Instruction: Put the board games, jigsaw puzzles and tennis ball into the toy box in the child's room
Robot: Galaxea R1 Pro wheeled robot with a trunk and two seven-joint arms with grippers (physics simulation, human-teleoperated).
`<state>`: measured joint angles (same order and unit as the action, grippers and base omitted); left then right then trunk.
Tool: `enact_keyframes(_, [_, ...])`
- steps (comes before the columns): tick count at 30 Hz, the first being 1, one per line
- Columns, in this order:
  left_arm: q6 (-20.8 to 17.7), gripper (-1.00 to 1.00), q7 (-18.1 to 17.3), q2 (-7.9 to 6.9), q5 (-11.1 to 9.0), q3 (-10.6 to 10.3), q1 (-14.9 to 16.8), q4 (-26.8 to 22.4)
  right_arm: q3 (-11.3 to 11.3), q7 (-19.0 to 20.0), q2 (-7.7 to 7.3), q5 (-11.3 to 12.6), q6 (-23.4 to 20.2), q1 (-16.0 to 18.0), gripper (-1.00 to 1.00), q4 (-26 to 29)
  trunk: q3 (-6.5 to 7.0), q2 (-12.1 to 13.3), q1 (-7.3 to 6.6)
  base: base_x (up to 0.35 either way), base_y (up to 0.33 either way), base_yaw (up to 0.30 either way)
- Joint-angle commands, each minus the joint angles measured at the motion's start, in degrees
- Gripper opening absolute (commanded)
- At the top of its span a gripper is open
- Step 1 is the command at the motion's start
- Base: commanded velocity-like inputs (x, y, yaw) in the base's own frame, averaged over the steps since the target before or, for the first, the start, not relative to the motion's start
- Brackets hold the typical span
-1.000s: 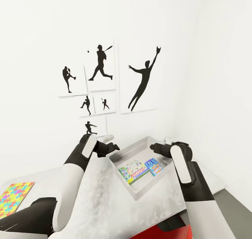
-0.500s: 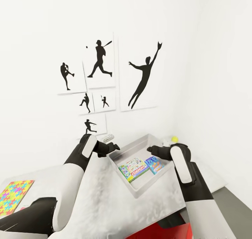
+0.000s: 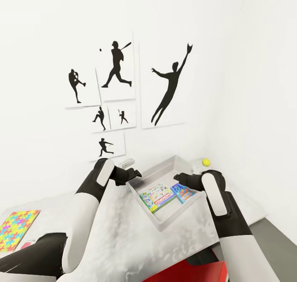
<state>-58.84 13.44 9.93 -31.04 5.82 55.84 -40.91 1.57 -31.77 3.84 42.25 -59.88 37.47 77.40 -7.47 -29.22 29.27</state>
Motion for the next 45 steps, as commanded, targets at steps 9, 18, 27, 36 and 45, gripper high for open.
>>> enact_keyframes(9, [-0.23, 1.0, 0.5, 0.06, -0.6, 0.2, 0.06, -0.05, 0.02, -0.81, -0.06, 0.45, -0.12, 0.06, 1.0, -0.01, -0.97, -0.12, 0.03, 0.0, 0.0, 0.0])
enact_keyframes(18, [-0.31, 1.0, 0.43, 0.06, -0.6, 0.19, 0.06, -0.22, 0.01, -0.95, -0.14, 0.08, -0.12, 0.06, 1.0, -0.15, -1.82, -0.12, 0.03, 0.0, 0.0, 0.0])
enact_keyframes(27, [-0.47, 1.0, 0.39, 0.06, -0.67, 0.21, 0.06, -0.59, 0.01, -1.04, -0.23, -0.12, -0.12, -0.01, 1.0, -0.23, -2.67, -0.12, 0.03, 0.0, 0.0, 0.0])
enact_keyframes(36, [-0.56, 1.0, 0.36, 0.06, -0.69, 0.24, 0.06, -0.66, 0.01, -1.13, -0.29, -0.2, -0.12, -0.18, 1.0, -0.31, -3.53, -0.12, 0.03, 0.0, 0.0, 0.0])
enact_keyframes(45, [-0.57, 1.0, 0.36, 0.06, -0.69, 0.25, 0.06, -0.66, -0.51, -1.95, -0.4, -0.23, -0.12, -0.36, 1.0, -0.56, -4.38, -0.12, 0.03, 0.0, 0.0, 0.0])
